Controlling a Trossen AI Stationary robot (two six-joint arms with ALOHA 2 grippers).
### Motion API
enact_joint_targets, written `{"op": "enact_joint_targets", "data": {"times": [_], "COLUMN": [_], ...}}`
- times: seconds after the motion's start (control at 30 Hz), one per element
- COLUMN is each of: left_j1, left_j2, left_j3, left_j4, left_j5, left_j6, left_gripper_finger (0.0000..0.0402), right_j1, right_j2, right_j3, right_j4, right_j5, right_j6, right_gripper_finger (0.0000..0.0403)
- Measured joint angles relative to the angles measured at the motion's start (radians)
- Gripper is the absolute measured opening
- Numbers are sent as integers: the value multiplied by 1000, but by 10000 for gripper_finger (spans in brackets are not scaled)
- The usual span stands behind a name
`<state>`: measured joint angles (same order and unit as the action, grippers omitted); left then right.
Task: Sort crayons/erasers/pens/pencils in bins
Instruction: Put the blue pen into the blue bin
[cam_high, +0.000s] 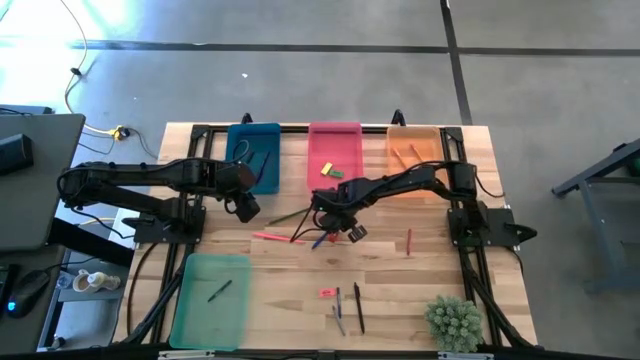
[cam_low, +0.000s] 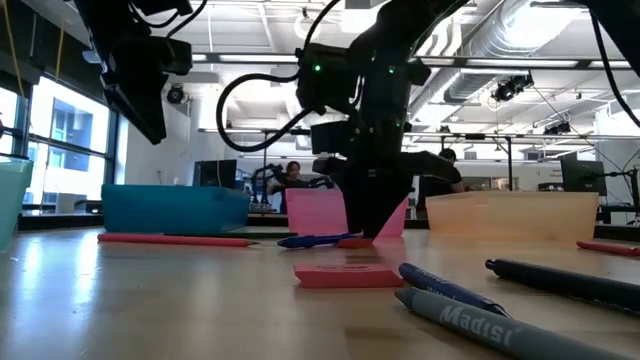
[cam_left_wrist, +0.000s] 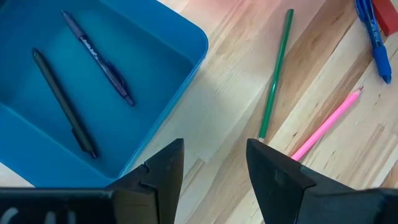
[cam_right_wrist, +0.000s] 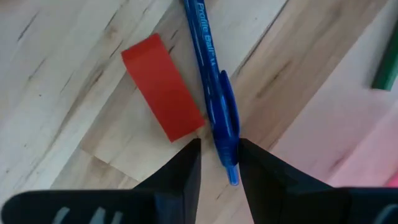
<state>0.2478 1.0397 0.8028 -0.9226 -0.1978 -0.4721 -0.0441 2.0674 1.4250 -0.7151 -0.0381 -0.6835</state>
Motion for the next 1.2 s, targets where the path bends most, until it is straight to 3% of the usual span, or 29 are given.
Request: {"op": "enact_joint_targets", "data": {"times": [0.2, 0.53, 0.83, 1.2], "left_j1": [0, 0, 0, 0], "left_j2": [0, 0, 1, 1], "left_j3": [0, 0, 0, 1], "left_j4": [0, 0, -10, -126], "left_j5": [0, 21, 108, 118], "left_j6": [0, 1, -24, -50], "left_gripper_finger": [161, 161, 165, 223], "right_j1": [-12, -20, -19, -21], "right_j2": [10, 10, 11, -7], "right_j3": [3, 3, 3, -2], "right_j4": [-14, -27, -28, -36], "right_j5": [-47, -22, -11, 14], "right_j6": [3, 5, 25, 57], "right_gripper_finger": [90, 8, 7, 5]}}
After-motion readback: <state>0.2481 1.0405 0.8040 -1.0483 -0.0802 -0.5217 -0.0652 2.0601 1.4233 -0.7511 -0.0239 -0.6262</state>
